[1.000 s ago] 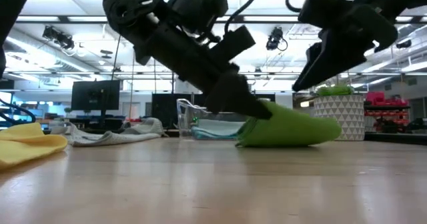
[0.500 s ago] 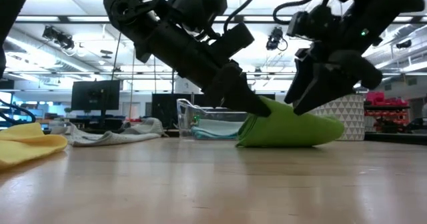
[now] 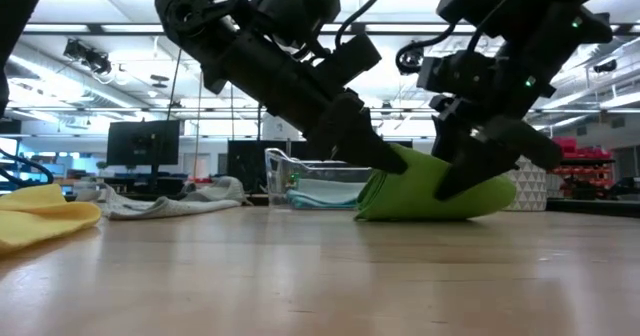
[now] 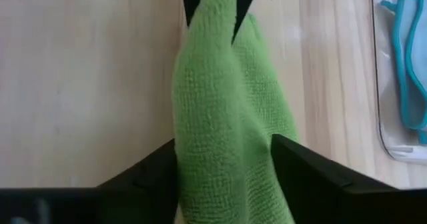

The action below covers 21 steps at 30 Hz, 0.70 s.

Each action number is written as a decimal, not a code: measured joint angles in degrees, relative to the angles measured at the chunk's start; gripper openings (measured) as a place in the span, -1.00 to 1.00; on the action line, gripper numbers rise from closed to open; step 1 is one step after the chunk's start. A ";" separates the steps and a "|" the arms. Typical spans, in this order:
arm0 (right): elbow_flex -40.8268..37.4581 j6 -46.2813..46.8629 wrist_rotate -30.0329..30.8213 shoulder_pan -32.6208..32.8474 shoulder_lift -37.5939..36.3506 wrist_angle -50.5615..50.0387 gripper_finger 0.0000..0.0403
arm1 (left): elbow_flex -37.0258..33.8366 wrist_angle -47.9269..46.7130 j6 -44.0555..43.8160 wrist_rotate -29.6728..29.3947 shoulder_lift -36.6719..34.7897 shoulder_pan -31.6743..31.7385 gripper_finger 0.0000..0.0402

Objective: Fold microfiber towels
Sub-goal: Put the folded green microfiber towel into the transparent bin

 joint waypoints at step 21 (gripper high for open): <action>1.60 -2.15 -3.87 -2.97 -3.83 -0.40 -0.92 | -6.67 -1.51 -6.51 0.07 -10.95 1.48 -0.18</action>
